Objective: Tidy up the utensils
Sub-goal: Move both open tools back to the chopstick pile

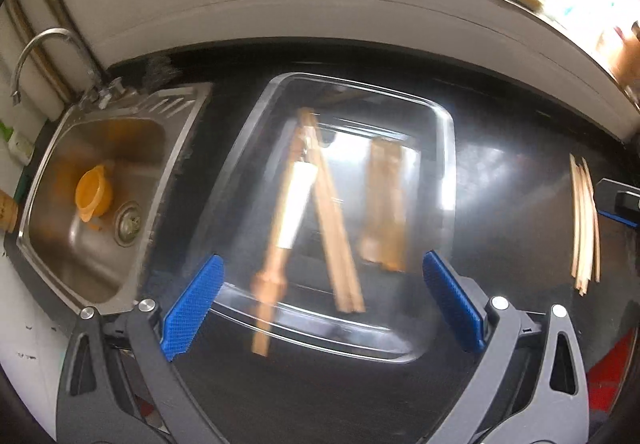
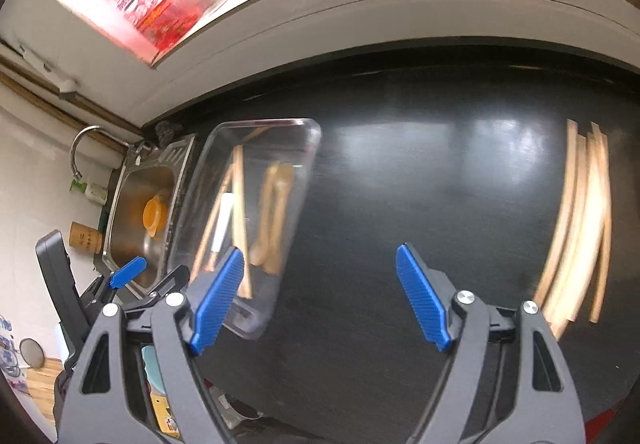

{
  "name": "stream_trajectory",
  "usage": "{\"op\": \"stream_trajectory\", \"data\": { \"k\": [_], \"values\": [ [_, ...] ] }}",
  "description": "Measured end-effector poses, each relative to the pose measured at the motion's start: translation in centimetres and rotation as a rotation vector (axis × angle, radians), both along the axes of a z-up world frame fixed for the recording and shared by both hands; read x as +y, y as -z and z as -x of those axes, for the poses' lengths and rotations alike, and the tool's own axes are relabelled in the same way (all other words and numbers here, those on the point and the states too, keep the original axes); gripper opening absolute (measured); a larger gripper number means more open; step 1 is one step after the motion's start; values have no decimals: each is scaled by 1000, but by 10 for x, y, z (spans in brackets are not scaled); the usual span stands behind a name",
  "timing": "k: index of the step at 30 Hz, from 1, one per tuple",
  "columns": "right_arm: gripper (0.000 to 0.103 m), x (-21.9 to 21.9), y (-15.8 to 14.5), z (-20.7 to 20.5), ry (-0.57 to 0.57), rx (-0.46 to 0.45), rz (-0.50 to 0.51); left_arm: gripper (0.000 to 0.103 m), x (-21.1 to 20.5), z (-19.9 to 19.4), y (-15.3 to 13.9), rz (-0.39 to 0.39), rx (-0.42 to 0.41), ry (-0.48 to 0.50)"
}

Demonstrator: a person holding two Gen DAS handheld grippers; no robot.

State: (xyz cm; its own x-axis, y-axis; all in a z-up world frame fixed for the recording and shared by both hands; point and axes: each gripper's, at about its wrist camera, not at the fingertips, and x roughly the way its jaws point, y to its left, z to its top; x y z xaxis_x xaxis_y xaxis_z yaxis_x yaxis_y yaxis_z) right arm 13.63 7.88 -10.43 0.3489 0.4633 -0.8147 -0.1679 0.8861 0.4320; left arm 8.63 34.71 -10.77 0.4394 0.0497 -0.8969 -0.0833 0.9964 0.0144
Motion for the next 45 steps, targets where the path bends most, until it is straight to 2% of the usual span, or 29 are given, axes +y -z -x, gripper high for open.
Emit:
{"op": "stream_trajectory", "data": {
  "k": [5, 12, 18, 23, 26, 30, 33, 37, 42, 45],
  "values": [
    [76, -82, 5, 23, 62, -19, 52, 97, -69, 11, 8, 6, 16, 69],
    [76, -219, 36, 68, 174, 1, 157, 97, -184, 38, 35, 11, 40, 213],
    [76, -285, 67, 107, 197, 34, 220, 97, -244, 60, 57, -1, 86, 297],
    [76, -294, 95, 124, 137, 63, 272, 97, -263, 70, 78, -43, 106, 346],
    [76, -288, 115, 127, 86, 84, 299, 97, -264, 69, 102, -61, 141, 363],
    [76, -268, 138, 120, 40, 102, 334, 97, -262, 67, 125, -57, 162, 398],
    [77, -254, 149, 111, 19, 96, 356, 97, -266, 59, 128, -29, 132, 426],
    [79, -233, 152, 92, 5, 37, 426, 97, -275, 40, 131, -26, 80, 481],
    [80, -222, 148, 46, 48, 1, 423, 97, -288, 6, 132, -27, 65, 541],
    [80, -231, 147, 26, 87, 13, 420, 97, -294, -15, 132, -28, 64, 574]
  ]
}}
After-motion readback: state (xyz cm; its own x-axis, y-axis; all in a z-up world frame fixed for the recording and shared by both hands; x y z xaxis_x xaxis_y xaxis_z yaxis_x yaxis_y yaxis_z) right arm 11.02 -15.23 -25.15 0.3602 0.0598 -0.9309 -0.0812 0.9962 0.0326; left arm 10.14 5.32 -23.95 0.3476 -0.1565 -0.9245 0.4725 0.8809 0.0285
